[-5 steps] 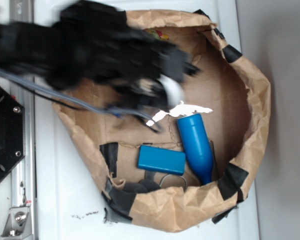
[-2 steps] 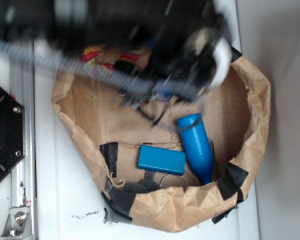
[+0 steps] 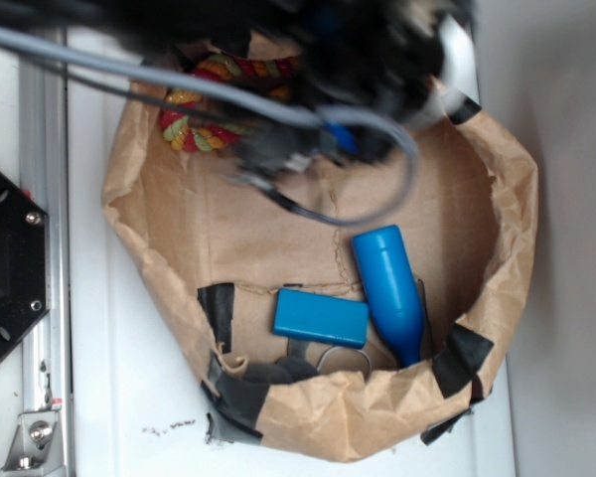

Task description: Grab the silver keys.

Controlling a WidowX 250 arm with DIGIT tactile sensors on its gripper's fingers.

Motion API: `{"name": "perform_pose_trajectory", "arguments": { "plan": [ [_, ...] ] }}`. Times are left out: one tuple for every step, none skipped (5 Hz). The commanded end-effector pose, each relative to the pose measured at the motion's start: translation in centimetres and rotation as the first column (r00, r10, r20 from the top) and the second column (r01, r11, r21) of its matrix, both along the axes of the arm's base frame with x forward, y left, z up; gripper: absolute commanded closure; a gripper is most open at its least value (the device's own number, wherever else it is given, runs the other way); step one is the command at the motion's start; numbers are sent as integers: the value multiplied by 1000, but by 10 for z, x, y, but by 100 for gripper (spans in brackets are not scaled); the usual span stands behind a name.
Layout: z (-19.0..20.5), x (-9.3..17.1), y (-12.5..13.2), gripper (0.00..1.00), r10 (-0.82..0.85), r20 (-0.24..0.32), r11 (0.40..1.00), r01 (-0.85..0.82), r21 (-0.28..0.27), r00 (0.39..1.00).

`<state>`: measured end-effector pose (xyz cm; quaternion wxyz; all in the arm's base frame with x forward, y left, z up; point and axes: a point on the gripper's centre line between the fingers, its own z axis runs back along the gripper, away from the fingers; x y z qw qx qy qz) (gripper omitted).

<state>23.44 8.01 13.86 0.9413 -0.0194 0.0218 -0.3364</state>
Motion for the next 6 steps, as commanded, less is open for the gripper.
{"name": "perform_pose_trajectory", "arguments": {
  "plan": [
    [72,-102,-7,100,118,185,992,-124,21,976],
    [82,-150,19,100,234,138,965,-248,90,962],
    [81,-199,26,100,250,75,951,-259,169,965],
    [69,-149,-22,100,201,45,970,-206,132,978],
    [76,-107,-79,100,46,48,996,-50,69,998],
    [80,-60,-91,100,5,93,1000,-8,27,996]
  ]
}}
